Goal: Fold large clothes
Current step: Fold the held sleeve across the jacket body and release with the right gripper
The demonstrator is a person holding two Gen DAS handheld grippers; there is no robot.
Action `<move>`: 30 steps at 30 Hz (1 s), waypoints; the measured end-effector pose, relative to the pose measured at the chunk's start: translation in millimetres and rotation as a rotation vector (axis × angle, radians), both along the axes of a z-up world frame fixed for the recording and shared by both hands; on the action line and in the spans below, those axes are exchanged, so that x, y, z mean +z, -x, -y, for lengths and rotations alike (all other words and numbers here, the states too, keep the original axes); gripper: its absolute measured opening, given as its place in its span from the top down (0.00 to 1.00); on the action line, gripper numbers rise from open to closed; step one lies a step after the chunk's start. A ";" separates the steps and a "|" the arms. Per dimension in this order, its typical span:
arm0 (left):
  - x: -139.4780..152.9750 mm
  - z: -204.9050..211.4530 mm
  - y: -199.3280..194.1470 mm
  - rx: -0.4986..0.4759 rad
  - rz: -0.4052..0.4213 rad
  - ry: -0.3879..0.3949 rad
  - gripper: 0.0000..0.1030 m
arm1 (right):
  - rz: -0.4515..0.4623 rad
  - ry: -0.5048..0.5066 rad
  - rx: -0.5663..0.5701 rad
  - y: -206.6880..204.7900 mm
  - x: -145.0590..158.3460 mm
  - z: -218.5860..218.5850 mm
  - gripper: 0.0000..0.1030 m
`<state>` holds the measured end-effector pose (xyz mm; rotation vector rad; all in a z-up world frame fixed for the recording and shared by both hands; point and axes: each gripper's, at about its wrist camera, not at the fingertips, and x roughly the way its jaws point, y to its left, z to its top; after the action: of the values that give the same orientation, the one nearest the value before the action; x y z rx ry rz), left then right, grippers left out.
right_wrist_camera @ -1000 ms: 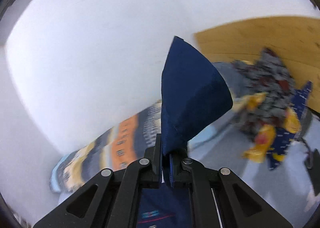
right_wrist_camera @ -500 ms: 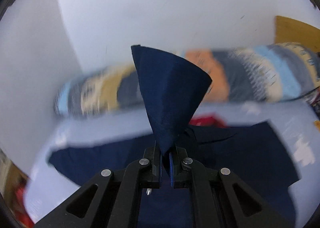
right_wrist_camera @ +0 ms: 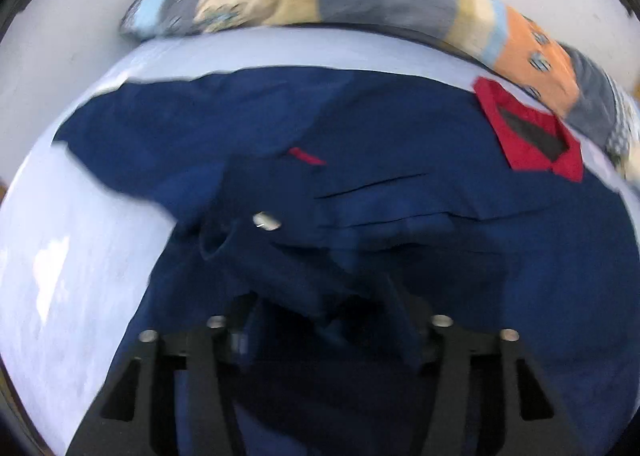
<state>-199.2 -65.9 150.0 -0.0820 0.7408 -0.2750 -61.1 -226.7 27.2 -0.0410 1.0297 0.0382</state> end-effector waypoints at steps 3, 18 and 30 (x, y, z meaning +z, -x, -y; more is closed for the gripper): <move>-0.9 -4.7 -0.3 0.016 -0.003 0.004 0.00 | 0.099 -0.098 0.079 22.8 34.5 2.8 0.42; -11.4 -14.3 -12.7 0.085 -0.068 0.004 0.00 | -0.089 -0.015 -0.105 1.8 -16.2 58.4 0.40; -22.4 -29.9 -21.0 0.120 -0.133 0.025 0.00 | 0.175 -0.173 -0.053 167.1 102.9 70.2 0.33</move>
<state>-178.3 -36.0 127.6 -0.1694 0.8612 -0.1657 -228.2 -296.9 130.1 0.1389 0.8488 0.0740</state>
